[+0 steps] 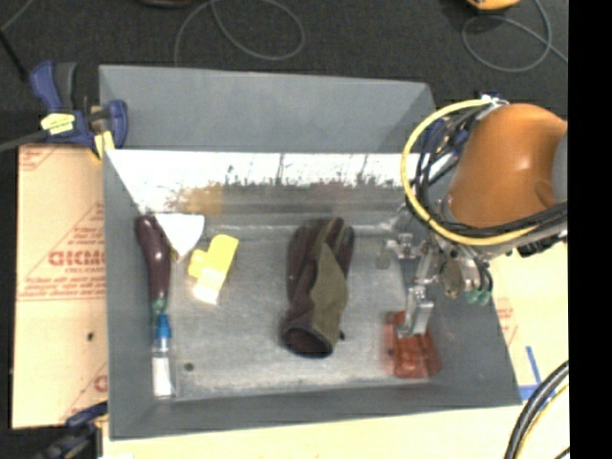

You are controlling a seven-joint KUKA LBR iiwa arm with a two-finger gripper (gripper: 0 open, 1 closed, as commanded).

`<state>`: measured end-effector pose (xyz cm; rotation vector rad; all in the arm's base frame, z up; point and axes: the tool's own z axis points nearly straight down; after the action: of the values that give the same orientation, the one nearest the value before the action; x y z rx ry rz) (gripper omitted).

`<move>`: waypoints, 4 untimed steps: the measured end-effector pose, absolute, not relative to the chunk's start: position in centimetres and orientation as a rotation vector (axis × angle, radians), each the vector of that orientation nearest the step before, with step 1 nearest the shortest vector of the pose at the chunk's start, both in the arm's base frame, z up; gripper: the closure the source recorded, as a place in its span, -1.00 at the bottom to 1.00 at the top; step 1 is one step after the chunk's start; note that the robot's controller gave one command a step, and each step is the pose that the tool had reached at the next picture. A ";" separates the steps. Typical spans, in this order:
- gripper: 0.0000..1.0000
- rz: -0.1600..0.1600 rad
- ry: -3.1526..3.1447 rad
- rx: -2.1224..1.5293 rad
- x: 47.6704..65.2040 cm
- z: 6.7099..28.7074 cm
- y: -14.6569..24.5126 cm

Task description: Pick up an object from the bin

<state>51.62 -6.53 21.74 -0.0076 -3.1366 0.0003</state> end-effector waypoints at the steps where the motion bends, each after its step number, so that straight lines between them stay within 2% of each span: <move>1: -1.00 0.002 -3.145 -0.003 51.8 22.2 -6.5; 2: -1.00 0.003 -3.142 0.175 53.4 17.4 -3.5; 3: -1.00 0.004 -3.101 0.543 60.9 16.3 -1.1; 4: -1.00 0.002 -3.128 0.378 58.4 14.2 1.4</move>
Offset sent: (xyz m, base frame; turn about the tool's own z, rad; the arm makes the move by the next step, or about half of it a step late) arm 0.0482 0.0945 -0.1474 -0.3540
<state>58.43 1.41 14.21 0.3780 -3.1281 0.0019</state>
